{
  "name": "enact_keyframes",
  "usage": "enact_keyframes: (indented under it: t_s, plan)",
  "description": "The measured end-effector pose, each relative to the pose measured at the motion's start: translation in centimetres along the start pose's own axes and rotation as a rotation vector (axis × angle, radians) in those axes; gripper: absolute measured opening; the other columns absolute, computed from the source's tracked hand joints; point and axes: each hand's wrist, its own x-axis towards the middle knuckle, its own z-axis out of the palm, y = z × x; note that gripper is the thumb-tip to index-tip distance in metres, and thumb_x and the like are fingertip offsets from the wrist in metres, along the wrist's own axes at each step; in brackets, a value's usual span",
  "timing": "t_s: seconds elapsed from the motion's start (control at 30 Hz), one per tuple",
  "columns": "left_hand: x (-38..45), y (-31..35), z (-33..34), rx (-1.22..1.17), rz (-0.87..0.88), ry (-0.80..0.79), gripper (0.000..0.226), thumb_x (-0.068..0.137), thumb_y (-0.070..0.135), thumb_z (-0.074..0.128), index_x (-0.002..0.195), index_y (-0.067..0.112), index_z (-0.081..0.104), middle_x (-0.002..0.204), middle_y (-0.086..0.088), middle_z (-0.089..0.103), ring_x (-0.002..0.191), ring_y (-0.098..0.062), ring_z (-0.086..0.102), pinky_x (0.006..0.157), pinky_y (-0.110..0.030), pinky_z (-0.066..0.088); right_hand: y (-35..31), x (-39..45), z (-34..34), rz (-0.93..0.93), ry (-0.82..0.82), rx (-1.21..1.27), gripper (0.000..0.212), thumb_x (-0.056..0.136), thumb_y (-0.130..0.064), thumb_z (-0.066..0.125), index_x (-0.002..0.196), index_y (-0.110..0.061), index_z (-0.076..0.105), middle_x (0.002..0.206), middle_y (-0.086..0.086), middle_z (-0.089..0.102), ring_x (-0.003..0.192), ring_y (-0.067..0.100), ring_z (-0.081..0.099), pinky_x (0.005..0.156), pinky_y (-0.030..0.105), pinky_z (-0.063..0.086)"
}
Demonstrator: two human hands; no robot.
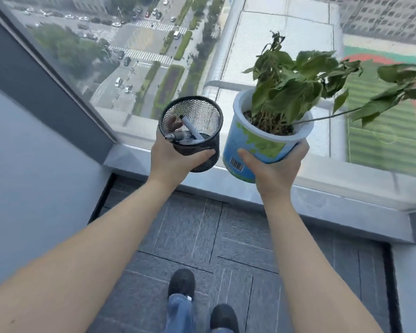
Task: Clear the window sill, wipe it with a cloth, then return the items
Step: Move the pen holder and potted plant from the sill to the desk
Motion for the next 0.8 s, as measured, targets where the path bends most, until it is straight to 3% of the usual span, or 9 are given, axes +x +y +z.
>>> enact_keyframes:
  t_s: [0.1, 0.27, 0.37, 0.43, 0.53, 0.63, 0.7, 0.77, 0.8]
  plan:
    - [-2.2, 3.2, -3.9, 0.04, 0.033, 0.09, 0.064, 0.05, 0.022, 0.087, 0.102, 0.003, 0.055, 0.081, 0.012, 0.059, 0.075, 0.012, 0.058, 0.078, -0.01, 0.05, -5.1, -0.5, 1.3, -0.041, -0.112, 0.009, 0.089, 0.04, -0.028, 0.084, 0.111, -0.016, 0.031, 0.105, -0.016, 0.046, 0.093, -0.017, 0.052, 0.081, 0.012, 0.049]
    - [-8.9, 7.2, -10.7, 0.082, 0.052, 0.293, 0.086, 0.038, 0.047, 0.08, 0.105, -0.002, 0.059, 0.089, 0.003, 0.066, 0.085, -0.007, 0.063, 0.084, -0.024, 0.053, -12.1, -3.9, 3.9, -0.088, -0.337, 0.024, 0.085, 0.045, -0.015, 0.083, 0.112, -0.015, 0.03, 0.102, -0.017, 0.047, 0.087, -0.022, 0.051, 0.077, 0.007, 0.048]
    - [-13.6, 8.4, -15.6, 0.076, 0.014, 0.397, 0.092, 0.034, 0.061, 0.07, 0.104, 0.002, 0.06, 0.085, 0.01, 0.065, 0.082, 0.001, 0.061, 0.077, -0.014, 0.05, -16.1, -7.4, 5.7, -0.094, -0.485, 0.031, 0.084, 0.045, -0.018, 0.083, 0.111, -0.014, 0.031, 0.103, -0.012, 0.049, 0.087, -0.021, 0.052, 0.077, 0.008, 0.049]
    - [-16.9, 8.7, -18.9, 0.06, -0.04, 0.458, 0.094, 0.038, 0.069, 0.07, 0.104, 0.004, 0.059, 0.088, 0.001, 0.07, 0.085, -0.005, 0.063, 0.085, -0.021, 0.052, -18.6, -10.0, 7.1, -0.099, -0.578, 0.045, 0.083, 0.045, -0.018, 0.083, 0.11, -0.012, 0.032, 0.104, -0.008, 0.05, 0.086, -0.02, 0.052, 0.076, 0.007, 0.048]
    - [-22.4, 8.9, -23.9, -0.013, -0.099, 0.619, 0.097, 0.036, 0.066, 0.074, 0.103, -0.003, 0.059, 0.097, -0.01, 0.071, 0.098, -0.018, 0.066, 0.088, -0.03, 0.05, -22.0, -14.6, 9.4, -0.119, -0.709, 0.066, 0.083, 0.045, -0.019, 0.084, 0.111, -0.01, 0.034, 0.103, -0.009, 0.05, 0.091, -0.01, 0.055, 0.078, 0.011, 0.049]
    - [-28.6, 9.0, -28.5, -0.061, -0.134, 0.79, 0.092, 0.035, 0.055, 0.077, 0.104, -0.003, 0.06, 0.099, -0.009, 0.071, 0.1, -0.019, 0.066, 0.089, -0.029, 0.049, -25.4, -20.3, 11.9, -0.121, -0.838, 0.101, 0.092, 0.042, -0.026, 0.085, 0.115, -0.006, 0.035, 0.109, 0.0, 0.052, 0.103, 0.014, 0.057, 0.086, 0.025, 0.052]
    - [-32.9, 8.8, -31.5, -0.064, -0.139, 0.907, 0.086, 0.037, 0.051, 0.076, 0.102, -0.003, 0.061, 0.1, -0.011, 0.072, 0.101, -0.02, 0.067, 0.083, -0.026, 0.049, -27.8, -24.6, 13.6, -0.124, -0.925, 0.147, 0.097, 0.039, -0.031, 0.084, 0.119, -0.004, 0.035, 0.113, 0.003, 0.054, 0.104, 0.011, 0.058, 0.085, 0.025, 0.053]
    - [-38.0, 8.5, -34.7, -0.045, -0.14, 1.035, 0.084, 0.037, 0.048, 0.077, 0.102, -0.003, 0.062, 0.097, -0.011, 0.072, 0.095, -0.021, 0.068, 0.081, -0.028, 0.051, -30.1, -29.7, 15.4, -0.134, -1.02, 0.193, 0.09, 0.039, -0.027, 0.083, 0.113, -0.009, 0.035, 0.105, -0.006, 0.054, 0.096, -0.003, 0.058, 0.079, 0.014, 0.052]
    - [-40.0, 8.3, -36.0, -0.043, -0.137, 1.076, 0.083, 0.037, 0.047, 0.077, 0.103, -0.002, 0.062, 0.097, -0.011, 0.072, 0.094, -0.02, 0.068, 0.082, -0.03, 0.053, -30.8, -31.8, 16.1, -0.143, -1.057, 0.21, 0.088, 0.039, -0.027, 0.082, 0.111, -0.011, 0.033, 0.103, -0.009, 0.052, 0.096, -0.002, 0.058, 0.078, 0.012, 0.05]
